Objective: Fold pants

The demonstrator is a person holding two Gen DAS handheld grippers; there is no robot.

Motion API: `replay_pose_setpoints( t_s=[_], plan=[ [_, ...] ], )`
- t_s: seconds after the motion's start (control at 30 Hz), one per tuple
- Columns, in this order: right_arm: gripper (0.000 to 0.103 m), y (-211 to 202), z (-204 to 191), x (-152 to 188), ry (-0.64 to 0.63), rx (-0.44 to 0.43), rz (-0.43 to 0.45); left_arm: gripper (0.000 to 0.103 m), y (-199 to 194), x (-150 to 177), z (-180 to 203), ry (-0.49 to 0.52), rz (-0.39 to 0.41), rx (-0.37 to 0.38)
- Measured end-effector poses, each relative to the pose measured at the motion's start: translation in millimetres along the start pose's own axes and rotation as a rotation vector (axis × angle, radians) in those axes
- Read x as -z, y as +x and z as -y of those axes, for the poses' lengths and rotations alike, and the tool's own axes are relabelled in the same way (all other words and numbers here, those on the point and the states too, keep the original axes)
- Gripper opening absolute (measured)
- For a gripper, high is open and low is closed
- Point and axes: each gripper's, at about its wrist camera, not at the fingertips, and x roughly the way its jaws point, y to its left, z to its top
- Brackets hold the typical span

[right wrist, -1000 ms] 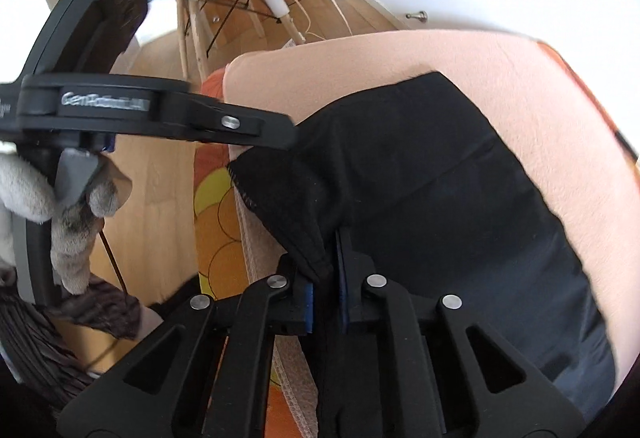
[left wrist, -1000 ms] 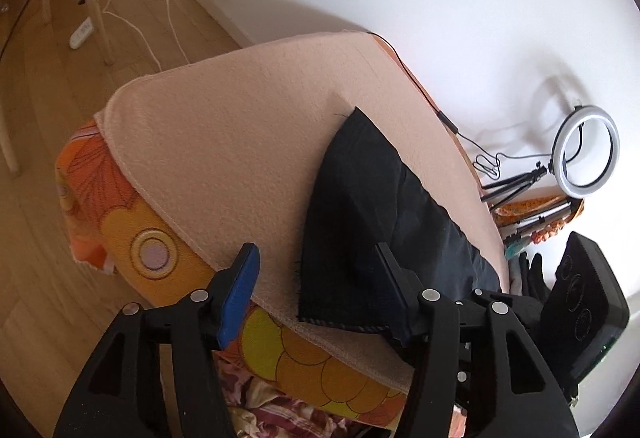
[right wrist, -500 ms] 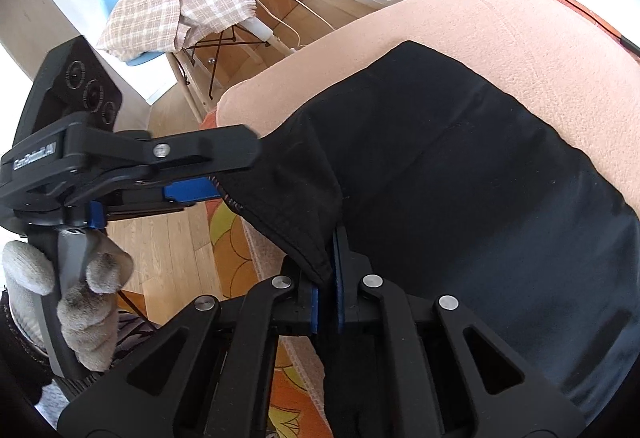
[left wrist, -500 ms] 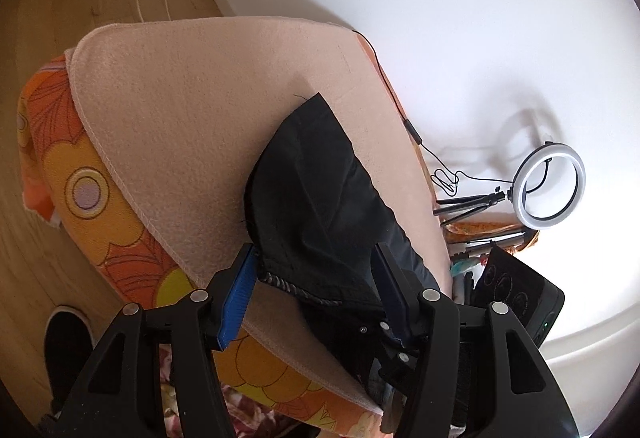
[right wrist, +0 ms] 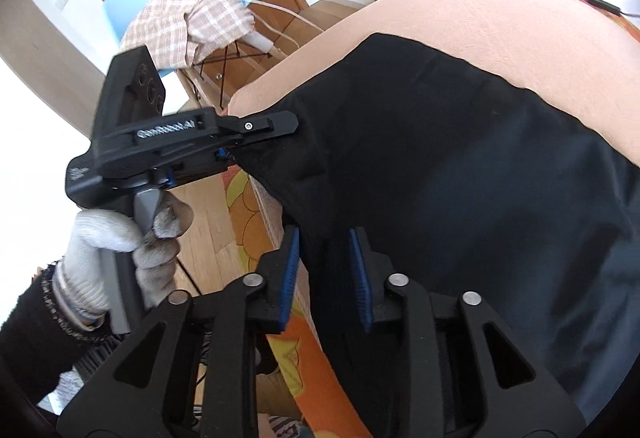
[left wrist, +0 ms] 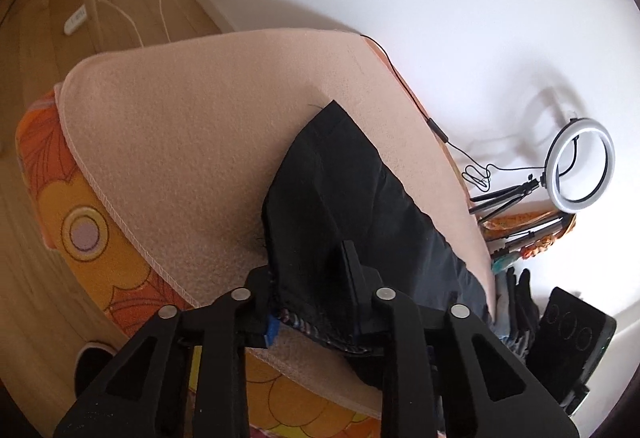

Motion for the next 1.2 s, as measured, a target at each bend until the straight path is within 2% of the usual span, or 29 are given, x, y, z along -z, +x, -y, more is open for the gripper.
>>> replay_pose_setpoints(
  t_s=[0.03, 0.13, 0.23, 0.43, 0.5, 0.53, 0.57, 0.73, 0.87, 1.0, 1.03, 1.07, 1.1, 1.13, 1.17, 1.2],
  plan=[
    [0.032, -7.4, 4.3, 3.1, 0.019, -0.003, 0.013, 0.012, -2.5, -0.7, 3.8, 0.034, 0.017, 0.002],
    [0.032, -21.9, 14.3, 7.6, 0.066, -0.011, 0.045, 0.007, -10.9, -2.6, 15.3, 0.090, 0.058, 0.016],
    [0.032, -33.0, 28.5, 10.3, 0.116, 0.002, 0.066, 0.007, -16.0, 0.3, 36.3, 0.182, 0.085, 0.018],
    [0.033, -55.0, 64.3, 5.1, 0.250, -0.048, 0.117, 0.006, -7.6, 27.0, 86.8, 0.405, 0.054, 0.045],
    [0.044, -58.8, 75.6, -0.1, 0.295, -0.085, 0.134, 0.006, -0.6, 37.4, 96.9, 0.461, 0.025, 0.051],
    [0.054, -58.6, 80.8, -3.8, 0.317, -0.110, 0.142, 0.006, 3.3, 42.6, 100.6, 0.481, 0.008, 0.056],
    [0.058, -57.4, 84.7, -6.9, 0.332, -0.129, 0.145, 0.006, 6.2, 46.3, 103.2, 0.495, -0.005, 0.058],
    [0.058, -40.2, 100.5, -24.9, 0.409, -0.195, 0.149, 0.006, 13.7, 54.1, 103.2, 0.525, -0.038, 0.061],
    [0.058, -20.7, 112.7, -36.9, 0.466, -0.182, 0.134, 0.007, 11.8, 55.6, 100.4, 0.531, -0.051, 0.069],
    [0.058, -15.5, 122.3, -42.7, 0.494, -0.160, 0.160, 0.007, 14.6, 63.0, 105.0, 0.554, -0.072, 0.074],
    [0.052, -14.8, 120.0, -44.5, 0.489, -0.142, 0.171, 0.007, 16.0, 64.8, 106.7, 0.558, -0.078, 0.074],
    [0.039, -13.1, 116.1, -45.6, 0.474, -0.124, 0.175, 0.007, 16.6, 66.4, 107.4, 0.559, -0.082, 0.076],
    [0.031, -12.9, 114.4, -45.9, 0.458, -0.098, 0.169, 0.007, 17.3, 67.1, 108.2, 0.561, -0.085, 0.076],
    [0.016, -13.3, 114.3, -44.9, 0.442, -0.074, 0.163, 0.006, 17.6, 68.1, 108.4, 0.564, -0.089, 0.076],
    [0.011, -15.0, 115.5, -42.6, 0.425, -0.055, 0.158, 0.006, 17.9, 68.7, 109.2, 0.566, -0.092, 0.076],
    [0.010, -16.1, 113.8, -41.2, 0.409, -0.033, 0.158, 0.006, 17.9, 69.7, 110.1, 0.566, -0.095, 0.080]
  ],
)
